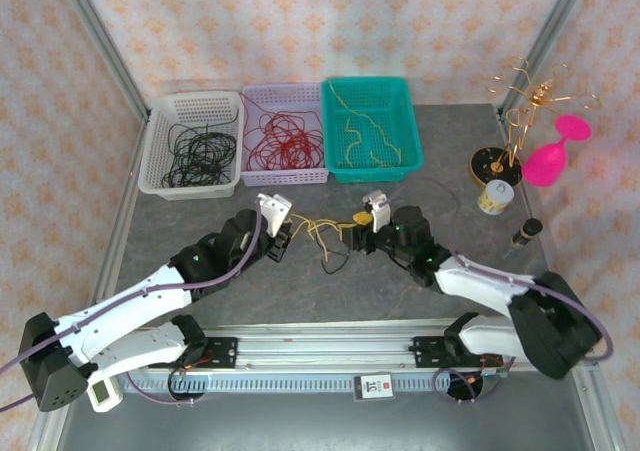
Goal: Untangle the cables
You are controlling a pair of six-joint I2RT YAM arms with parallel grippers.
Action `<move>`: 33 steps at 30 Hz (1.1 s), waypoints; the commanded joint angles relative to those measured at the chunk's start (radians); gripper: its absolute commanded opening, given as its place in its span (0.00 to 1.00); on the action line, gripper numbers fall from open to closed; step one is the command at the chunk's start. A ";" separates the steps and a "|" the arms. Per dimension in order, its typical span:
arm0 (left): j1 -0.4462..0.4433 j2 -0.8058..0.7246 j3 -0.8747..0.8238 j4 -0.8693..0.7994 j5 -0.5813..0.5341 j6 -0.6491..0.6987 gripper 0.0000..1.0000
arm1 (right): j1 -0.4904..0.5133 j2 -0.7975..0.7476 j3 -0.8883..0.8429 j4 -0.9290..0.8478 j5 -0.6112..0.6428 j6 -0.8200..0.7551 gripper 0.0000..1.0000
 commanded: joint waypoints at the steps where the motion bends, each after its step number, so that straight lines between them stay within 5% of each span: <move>1: -0.005 -0.027 0.060 -0.069 -0.012 0.020 0.00 | 0.003 0.071 0.027 0.151 0.091 0.021 0.39; 4: -0.005 -0.044 0.093 -0.093 -0.106 0.015 0.00 | 0.003 0.067 -0.001 0.129 0.179 0.094 0.04; 5: -0.004 -0.048 0.106 -0.096 -0.130 0.013 0.00 | 0.003 0.052 -0.014 0.106 0.213 0.115 0.00; 9: -0.003 -0.044 0.174 -0.110 -0.164 0.022 0.00 | 0.003 -0.038 -0.067 -0.037 0.364 0.206 0.00; 12: -0.004 -0.021 0.225 -0.132 -0.149 0.040 0.00 | 0.004 -0.114 -0.090 -0.099 0.306 0.199 0.00; 18: -0.004 0.058 0.303 -0.201 -0.020 0.083 0.00 | 0.006 -0.266 -0.094 -0.094 0.065 0.061 0.36; 22: -0.004 0.074 0.307 -0.229 0.053 0.107 0.00 | 0.006 -0.323 -0.092 -0.037 -0.027 -0.027 0.49; 27: -0.004 0.093 0.302 -0.244 0.038 0.111 0.00 | 0.007 -0.280 -0.041 -0.043 -0.235 -0.047 0.49; 33: -0.003 0.110 0.301 -0.264 0.005 0.104 0.00 | 0.006 -0.382 0.029 -0.283 -0.087 0.005 0.43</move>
